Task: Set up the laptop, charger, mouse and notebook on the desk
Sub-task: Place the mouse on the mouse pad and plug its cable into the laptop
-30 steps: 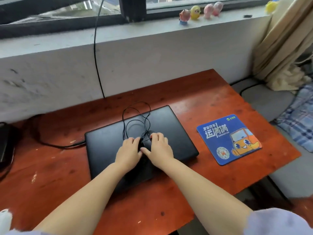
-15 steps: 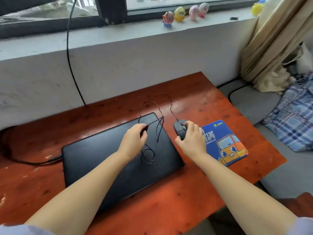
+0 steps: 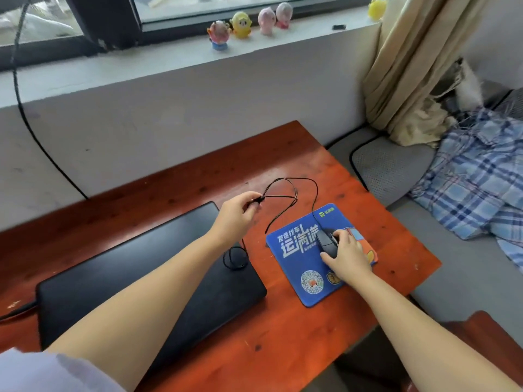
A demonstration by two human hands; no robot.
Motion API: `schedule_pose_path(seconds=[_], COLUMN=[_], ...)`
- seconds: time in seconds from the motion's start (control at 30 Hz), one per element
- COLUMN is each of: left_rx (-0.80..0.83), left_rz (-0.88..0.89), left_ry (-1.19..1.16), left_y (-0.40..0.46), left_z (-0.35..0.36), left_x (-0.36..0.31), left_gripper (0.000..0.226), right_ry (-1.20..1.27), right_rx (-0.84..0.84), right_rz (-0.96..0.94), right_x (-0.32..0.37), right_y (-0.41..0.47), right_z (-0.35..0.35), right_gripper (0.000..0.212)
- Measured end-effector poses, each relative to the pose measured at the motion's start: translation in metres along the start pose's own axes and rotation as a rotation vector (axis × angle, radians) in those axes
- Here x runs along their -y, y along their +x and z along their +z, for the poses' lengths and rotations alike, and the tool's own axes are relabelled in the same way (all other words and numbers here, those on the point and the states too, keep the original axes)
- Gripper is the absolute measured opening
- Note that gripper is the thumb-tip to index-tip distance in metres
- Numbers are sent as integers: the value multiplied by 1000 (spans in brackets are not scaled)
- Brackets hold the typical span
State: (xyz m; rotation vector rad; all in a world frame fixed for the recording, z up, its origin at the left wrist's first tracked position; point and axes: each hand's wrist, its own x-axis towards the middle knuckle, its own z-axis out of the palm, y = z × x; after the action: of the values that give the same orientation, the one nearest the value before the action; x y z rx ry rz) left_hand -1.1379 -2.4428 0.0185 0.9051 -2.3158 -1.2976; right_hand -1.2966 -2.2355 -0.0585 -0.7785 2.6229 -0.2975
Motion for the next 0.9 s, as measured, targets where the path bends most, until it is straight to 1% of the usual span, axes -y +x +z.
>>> schedule_pose_path(seconds=[0.03,0.07,0.1,0.13,0.17,0.2,0.23,0.27,0.33,0.4,0.47,0.5,0.53,0.6,0.63,0.67,0.73,0.8,0.9], left_rx=[16,43,80,118,149,172,185,192,181,174,183,171,138,39,-12,-50,-62,-37,36], left_rz=[-11,-17,-20,-19,-21,-28,-43,-61,-91,-131,-195,-232,-271,-340,-369,-391,-386,-380,-467], left_ry=[-9,-17,-16,-5,7,3,-30,-90,-220,-308,-356,-351,-318,-136,-6,112,259,355,456], left_y=[2,4,5,7,8,9,10,12,17,23,28,32,36,45,48,49,51,55,63], left_z=[0,-2,-4,-7,-10,-13,-16,-20,-31,-43,-52,-56,-58,-60,-59,-57,-51,-43,-33], left_x=[-2,-4,-6,-8,-10,-12,-12,-12,-9,1,18,29,41,66,78,89,106,115,118], left_gripper=[23,24,24,24,22,19,14,9,8,7,10,11,13,16,18,20,24,27,36], right_ry=[-8,42,149,283,386,432,437,416,329,271,230,207,210,331,388,412,360,240,65], right_rx=[-10,-75,-176,-281,-345,-338,-267,-151,78,159,182,231,339,652,767,834,893,932,992], right_rz=[-8,-49,-123,-230,-357,-483,-594,-665,-703,-712,-684,-646,-595,-495,-479,-490,-537,-603,-645], right_x=[6,15,30,47,68,90,111,130,158,173,178,179,181,187,190,192,193,188,173], right_y=[1,3,4,4,4,4,4,4,9,17,32,38,43,42,38,33,23,22,39], right_z=[-8,-18,-31,-45,-58,-69,-77,-81,-82,-76,-70,-68,-64,-47,-35,-20,9,25,24], right_gripper=[54,49,42,34,30,29,31,32,30,23,23,23,23,22,21,20,21,22,20])
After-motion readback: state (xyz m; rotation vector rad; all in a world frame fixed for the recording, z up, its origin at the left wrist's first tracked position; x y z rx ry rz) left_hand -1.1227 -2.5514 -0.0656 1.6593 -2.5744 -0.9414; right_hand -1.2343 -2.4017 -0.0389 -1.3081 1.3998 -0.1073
